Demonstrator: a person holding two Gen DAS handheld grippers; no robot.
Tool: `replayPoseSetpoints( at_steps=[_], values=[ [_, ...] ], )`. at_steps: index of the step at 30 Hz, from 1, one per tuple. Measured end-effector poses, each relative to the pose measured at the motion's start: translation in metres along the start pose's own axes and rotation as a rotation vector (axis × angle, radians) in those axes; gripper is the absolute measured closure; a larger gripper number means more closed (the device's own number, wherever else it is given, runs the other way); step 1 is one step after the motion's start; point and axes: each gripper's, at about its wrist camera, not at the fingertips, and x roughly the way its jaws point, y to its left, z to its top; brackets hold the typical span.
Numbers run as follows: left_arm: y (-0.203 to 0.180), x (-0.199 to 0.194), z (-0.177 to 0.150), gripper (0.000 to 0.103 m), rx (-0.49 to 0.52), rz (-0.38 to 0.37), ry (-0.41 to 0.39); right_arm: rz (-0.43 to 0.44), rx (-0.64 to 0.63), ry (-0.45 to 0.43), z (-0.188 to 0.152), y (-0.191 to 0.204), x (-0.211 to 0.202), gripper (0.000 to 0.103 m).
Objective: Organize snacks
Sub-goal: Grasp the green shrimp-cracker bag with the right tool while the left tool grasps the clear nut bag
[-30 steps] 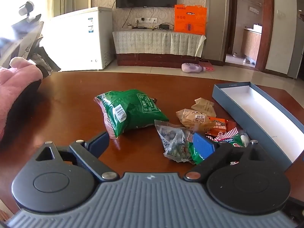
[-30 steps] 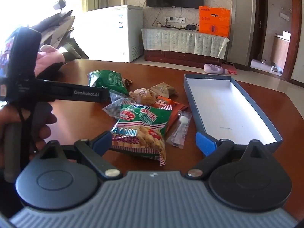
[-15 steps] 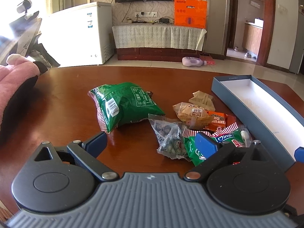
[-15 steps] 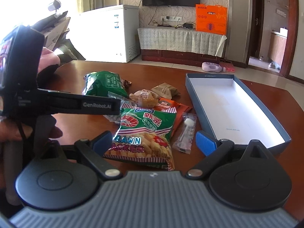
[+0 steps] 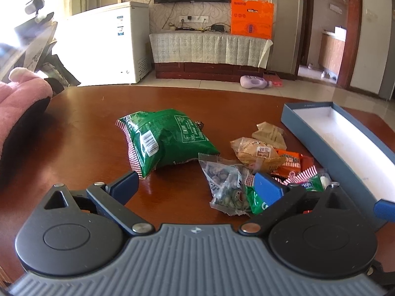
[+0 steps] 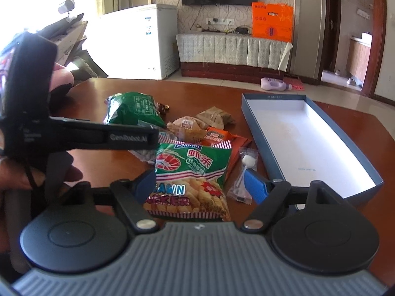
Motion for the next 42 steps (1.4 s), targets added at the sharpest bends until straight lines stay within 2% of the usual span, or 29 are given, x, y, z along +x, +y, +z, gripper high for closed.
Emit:
replayPoseSetpoints(
  at_steps=[6, 9, 13, 15, 18, 21, 26, 33, 34, 36, 42],
  values=[
    [0.003, 0.01, -0.002, 0.002, -0.024, -0.01, 0.035, 0.019, 0.001, 0.011, 0.003, 0.005, 0.017, 0.022],
    [0.005, 0.012, -0.002, 0.002, -0.02, 0.002, 0.042, 0.005, -0.027, 0.053, 0.001, 0.012, 0.031, 0.021],
    [0.009, 0.016, -0.004, 0.002, -0.022, 0.015, 0.048, -0.008, -0.037, 0.064, 0.002, 0.015, 0.044, 0.017],
    [0.009, 0.017, -0.005, 0.002, -0.017, 0.02, 0.052, -0.04, -0.037, 0.085, 0.003, 0.015, 0.048, 0.017],
    [0.01, 0.019, -0.005, 0.002, -0.016, 0.024, 0.06, -0.054, -0.019, 0.066, 0.007, 0.013, 0.043, 0.017],
    [0.008, 0.022, -0.005, 0.002, -0.019, 0.022, 0.067, -0.055, -0.001, 0.084, 0.007, 0.009, 0.049, 0.016],
    [-0.004, 0.027, -0.007, 0.002, 0.019, 0.003, 0.069, -0.069, 0.029, 0.073, 0.009, 0.007, 0.044, 0.016],
    [-0.014, 0.037, -0.006, 0.002, 0.024, -0.022, 0.09, -0.041, 0.112, 0.128, 0.004, -0.003, 0.057, 0.013],
    [-0.014, 0.039, -0.006, 0.002, 0.018, -0.023, 0.094, -0.022, 0.125, 0.136, 0.003, -0.005, 0.059, 0.014],
    [-0.011, 0.042, -0.006, 0.002, 0.004, -0.025, 0.102, 0.026, 0.14, 0.136, 0.003, -0.009, 0.059, 0.027],
    [-0.005, 0.051, -0.006, 0.002, -0.031, -0.029, 0.126, 0.066, 0.066, 0.126, 0.003, -0.003, 0.048, 0.04]
  ],
)
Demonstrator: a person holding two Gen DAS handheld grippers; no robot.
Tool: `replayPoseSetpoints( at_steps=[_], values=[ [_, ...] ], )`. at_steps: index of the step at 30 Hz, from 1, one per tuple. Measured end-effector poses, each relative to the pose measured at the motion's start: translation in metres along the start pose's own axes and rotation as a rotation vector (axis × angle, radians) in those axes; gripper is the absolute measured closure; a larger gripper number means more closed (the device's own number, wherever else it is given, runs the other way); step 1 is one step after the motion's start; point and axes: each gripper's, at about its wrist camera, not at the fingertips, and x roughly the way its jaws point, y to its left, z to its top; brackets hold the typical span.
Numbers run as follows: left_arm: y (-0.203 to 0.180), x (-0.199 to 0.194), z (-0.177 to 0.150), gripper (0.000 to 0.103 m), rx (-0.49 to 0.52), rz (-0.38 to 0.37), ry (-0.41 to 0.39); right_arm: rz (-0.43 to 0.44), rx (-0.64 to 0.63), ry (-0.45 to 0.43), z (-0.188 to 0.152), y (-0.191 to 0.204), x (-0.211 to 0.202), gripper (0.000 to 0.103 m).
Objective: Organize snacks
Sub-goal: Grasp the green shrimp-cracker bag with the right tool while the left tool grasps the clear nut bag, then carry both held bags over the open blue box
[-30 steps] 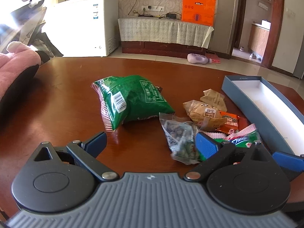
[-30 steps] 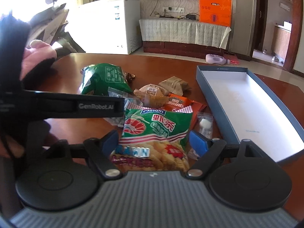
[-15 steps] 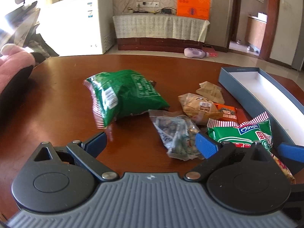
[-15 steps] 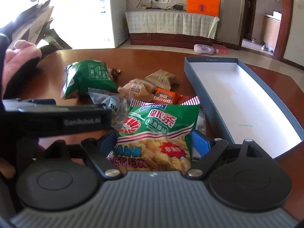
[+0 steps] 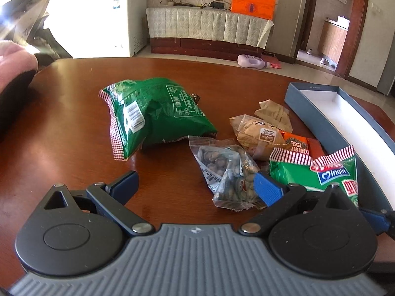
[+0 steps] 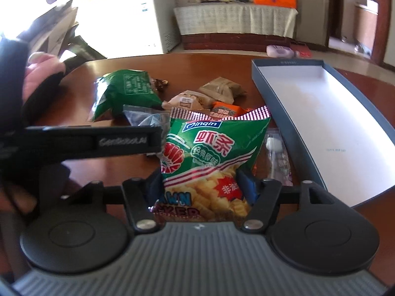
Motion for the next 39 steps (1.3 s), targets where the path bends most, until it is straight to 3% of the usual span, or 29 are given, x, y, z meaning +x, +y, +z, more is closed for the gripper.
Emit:
replayPoseSetpoints(
  at_steps=[12, 15, 19, 22, 31, 39],
  values=[
    [-0.008, 0.01, 0.001, 0.005, -0.012, -0.035, 0.004, 0.018, -0.039, -0.002, -0.005, -0.005, -0.014, 0.045],
    [-0.007, 0.013, 0.001, 0.016, -0.027, -0.065, 0.018, 0.02, -0.036, -0.001, -0.005, -0.006, -0.014, 0.045],
    [-0.004, 0.018, 0.0, 0.039, -0.032, -0.081, 0.034, 0.017, -0.043, -0.002, -0.006, -0.006, -0.014, 0.045],
    [-0.003, 0.017, 0.0, 0.063, -0.026, -0.124, 0.035, 0.015, -0.063, -0.006, -0.006, -0.003, -0.015, 0.046],
    [0.003, -0.002, 0.005, 0.065, -0.028, -0.158, -0.013, 0.026, -0.083, -0.03, -0.005, -0.002, -0.025, 0.048],
    [0.011, -0.018, 0.01, 0.066, -0.044, -0.131, -0.044, 0.048, -0.064, -0.06, -0.002, -0.006, -0.036, 0.048]
  ],
)
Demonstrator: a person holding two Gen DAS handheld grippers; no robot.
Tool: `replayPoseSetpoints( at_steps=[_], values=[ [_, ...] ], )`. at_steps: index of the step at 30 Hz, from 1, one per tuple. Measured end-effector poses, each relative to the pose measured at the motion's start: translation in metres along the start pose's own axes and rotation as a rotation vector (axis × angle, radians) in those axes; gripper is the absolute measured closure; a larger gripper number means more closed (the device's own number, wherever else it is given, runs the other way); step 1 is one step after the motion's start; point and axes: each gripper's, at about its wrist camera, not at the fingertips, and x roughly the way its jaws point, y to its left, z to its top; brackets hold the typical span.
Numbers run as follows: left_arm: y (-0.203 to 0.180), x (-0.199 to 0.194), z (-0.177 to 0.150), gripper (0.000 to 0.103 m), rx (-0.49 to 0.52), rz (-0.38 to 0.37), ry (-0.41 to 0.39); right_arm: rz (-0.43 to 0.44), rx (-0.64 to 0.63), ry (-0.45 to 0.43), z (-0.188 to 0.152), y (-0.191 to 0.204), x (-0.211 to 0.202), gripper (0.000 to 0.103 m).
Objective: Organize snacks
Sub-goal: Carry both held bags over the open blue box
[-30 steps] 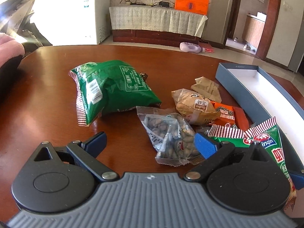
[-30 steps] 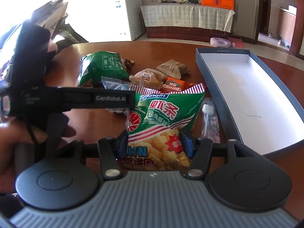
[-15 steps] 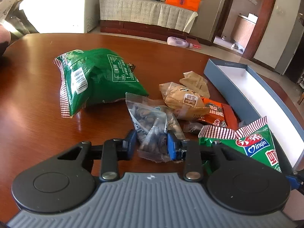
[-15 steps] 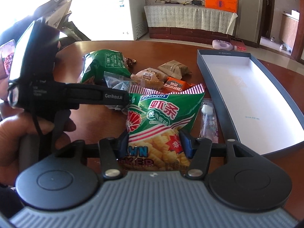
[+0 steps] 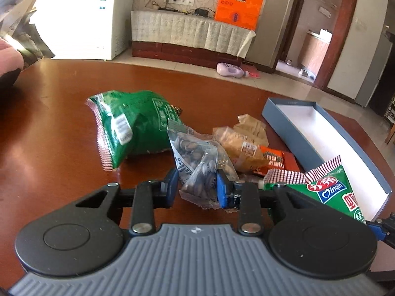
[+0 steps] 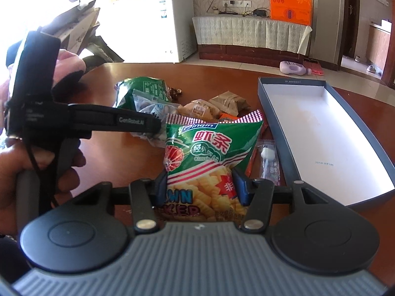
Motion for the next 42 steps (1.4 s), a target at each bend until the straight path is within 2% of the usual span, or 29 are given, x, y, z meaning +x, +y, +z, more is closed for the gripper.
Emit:
replayPoseSetpoints(
  at_steps=[7, 14, 25, 33, 42],
  values=[
    [0.014, -0.025, 0.008, 0.066, -0.06, 0.015, -0.055, 0.018, 0.027, -0.051, 0.005, -0.004, -0.013, 0.048],
    [0.007, -0.041, 0.012, 0.066, -0.029, 0.009, -0.089, 0.029, 0.046, -0.087, 0.009, -0.011, -0.022, 0.048],
    [-0.031, -0.041, 0.013, 0.066, 0.046, 0.016, -0.096, 0.012, 0.072, -0.126, 0.012, -0.03, -0.034, 0.048],
    [-0.07, -0.036, 0.018, 0.066, 0.097, -0.028, -0.112, -0.016, 0.094, -0.158, 0.016, -0.05, -0.041, 0.048],
    [-0.116, -0.015, 0.027, 0.066, 0.15, -0.071, -0.112, -0.08, 0.151, -0.206, 0.019, -0.09, -0.045, 0.048]
  ],
)
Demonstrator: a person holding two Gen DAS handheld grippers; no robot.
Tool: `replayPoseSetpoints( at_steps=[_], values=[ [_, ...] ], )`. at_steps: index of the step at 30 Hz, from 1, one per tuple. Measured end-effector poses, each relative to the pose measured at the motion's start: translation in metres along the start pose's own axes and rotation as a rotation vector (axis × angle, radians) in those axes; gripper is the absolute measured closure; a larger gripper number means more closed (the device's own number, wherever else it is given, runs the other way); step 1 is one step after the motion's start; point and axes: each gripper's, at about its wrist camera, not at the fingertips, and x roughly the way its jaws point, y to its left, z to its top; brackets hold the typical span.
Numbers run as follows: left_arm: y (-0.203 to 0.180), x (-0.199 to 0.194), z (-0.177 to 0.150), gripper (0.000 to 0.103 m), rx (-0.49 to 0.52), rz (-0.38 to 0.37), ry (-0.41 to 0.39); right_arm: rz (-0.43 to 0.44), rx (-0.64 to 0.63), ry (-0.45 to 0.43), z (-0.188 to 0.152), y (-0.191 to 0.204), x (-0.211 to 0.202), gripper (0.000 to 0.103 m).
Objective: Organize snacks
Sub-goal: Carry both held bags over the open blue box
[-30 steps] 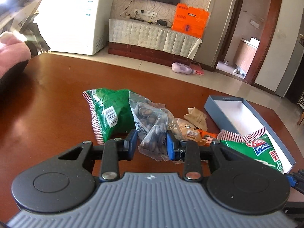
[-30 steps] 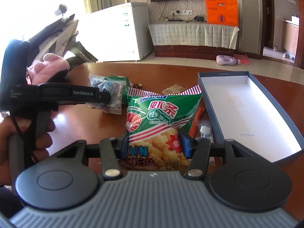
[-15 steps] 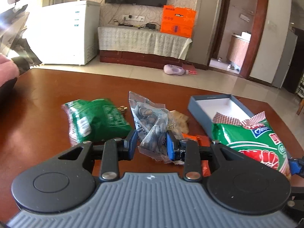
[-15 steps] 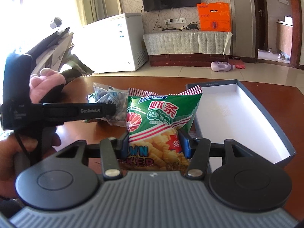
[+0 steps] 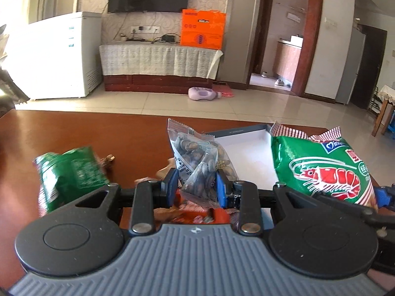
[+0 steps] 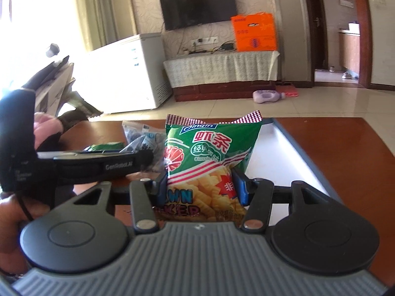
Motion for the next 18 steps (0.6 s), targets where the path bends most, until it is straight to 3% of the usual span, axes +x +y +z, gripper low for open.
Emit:
replayPoseSetpoints(
  at_steps=[8, 18],
  values=[
    [-0.044, 0.045, 0.023, 0.066, 0.037, -0.035, 0.012, -0.116, 0.003, 0.007, 0.001, -0.034, 0.02, 0.048],
    [-0.107, 0.116, 0.038, 0.065, 0.11, -0.078, 0.06, -0.182, 0.016, 0.113, -0.008, -0.06, 0.058, 0.048]
  ],
)
